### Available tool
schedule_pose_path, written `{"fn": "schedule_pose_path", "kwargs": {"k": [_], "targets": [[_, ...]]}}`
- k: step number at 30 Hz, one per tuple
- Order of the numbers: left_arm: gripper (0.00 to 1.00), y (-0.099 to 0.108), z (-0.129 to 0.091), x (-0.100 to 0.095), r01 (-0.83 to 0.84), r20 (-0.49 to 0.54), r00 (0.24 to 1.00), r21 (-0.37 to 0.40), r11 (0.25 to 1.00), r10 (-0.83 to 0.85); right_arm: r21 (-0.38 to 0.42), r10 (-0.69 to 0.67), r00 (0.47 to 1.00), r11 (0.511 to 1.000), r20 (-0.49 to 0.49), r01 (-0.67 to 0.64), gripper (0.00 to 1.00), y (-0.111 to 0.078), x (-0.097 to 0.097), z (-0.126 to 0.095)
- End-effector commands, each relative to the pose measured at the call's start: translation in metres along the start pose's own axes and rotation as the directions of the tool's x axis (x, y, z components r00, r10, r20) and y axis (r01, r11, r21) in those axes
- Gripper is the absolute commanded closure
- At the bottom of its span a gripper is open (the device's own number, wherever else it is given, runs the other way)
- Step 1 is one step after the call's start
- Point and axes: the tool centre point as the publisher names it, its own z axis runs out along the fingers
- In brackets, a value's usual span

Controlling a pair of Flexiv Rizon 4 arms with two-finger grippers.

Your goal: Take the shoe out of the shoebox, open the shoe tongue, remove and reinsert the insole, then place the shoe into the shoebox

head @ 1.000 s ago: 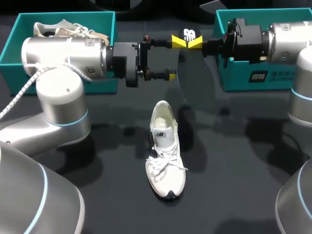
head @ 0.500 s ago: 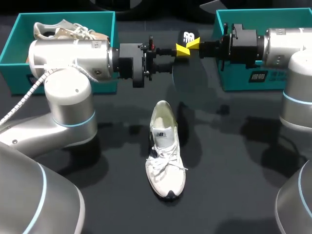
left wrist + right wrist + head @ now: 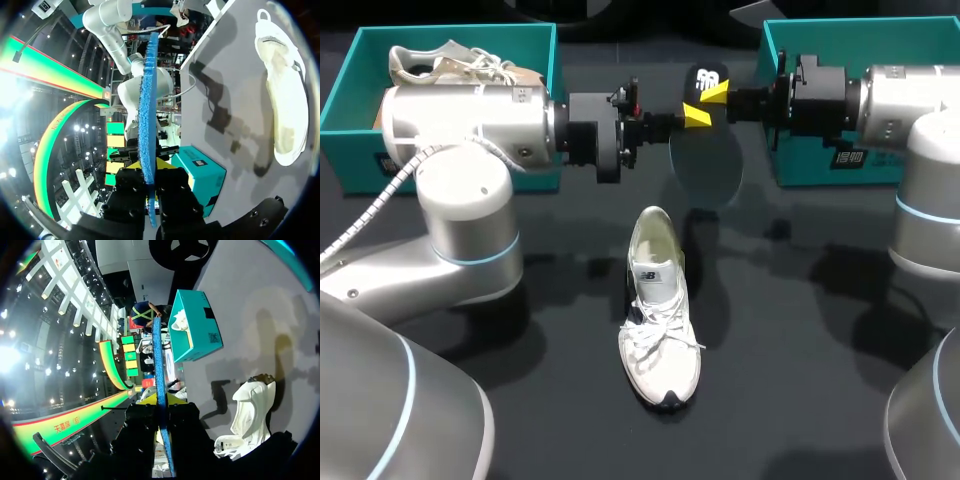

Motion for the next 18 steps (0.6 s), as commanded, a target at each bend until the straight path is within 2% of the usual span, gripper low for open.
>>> {"fn": "schedule_pose_path", "kwargs": {"k": [1,4,5,6,7,8,14,18], "targets": [[1.0,0.0,0.006,0.002,-0.001,-0.006,1.0,-0.002,1.0,0.001,0.003,0.001,1.0,1.0,-0.003,-0.001,1.0,0.0,0.0,0.0],[1.0,-0.001,0.006,0.003,-0.001,-0.01,1.0,-0.001,1.0,0.001,0.008,-0.014,1.0,1.0,-0.023,0.014,1.0,-0.001,0.0,0.0],[1.0,-0.001,0.005,0.003,-0.002,-0.011,1.0,-0.001,1.0,0.002,0.01,-0.029,0.999,1.0,-0.041,0.029,0.83,-0.001,0.0,-0.001],[1.0,-0.002,0.004,0.003,-0.001,-0.013,1.0,-0.001,1.0,0.001,0.015,-0.039,0.998,0.999,-0.047,0.039,0.56,-0.001,0.001,-0.002],[1.0,-0.003,0.002,0.003,-0.001,-0.021,1.0,-0.007,1.0,0.001,0.022,-0.053,0.997,0.998,-0.048,0.054,0.12,-0.002,0.001,-0.003],[1.0,-0.003,-0.001,0.003,0.004,-0.029,1.0,-0.012,1.0,-0.004,0.027,-0.065,0.996,0.997,-0.061,0.066,0.0,-0.003,0.002,-0.004],[1.0,-0.005,-0.026,0.008,0.047,-0.055,0.997,-0.062,0.997,-0.05,0.039,-0.097,0.993,0.994,-0.065,0.099,0.0,-0.011,0.0,-0.021],[1.0,-0.008,-0.042,0.011,0.126,-0.033,0.991,-0.075,0.989,-0.129,0.053,-0.128,0.989,0.99,-0.076,0.133,0.0,-0.018,0.002,-0.035]]}}
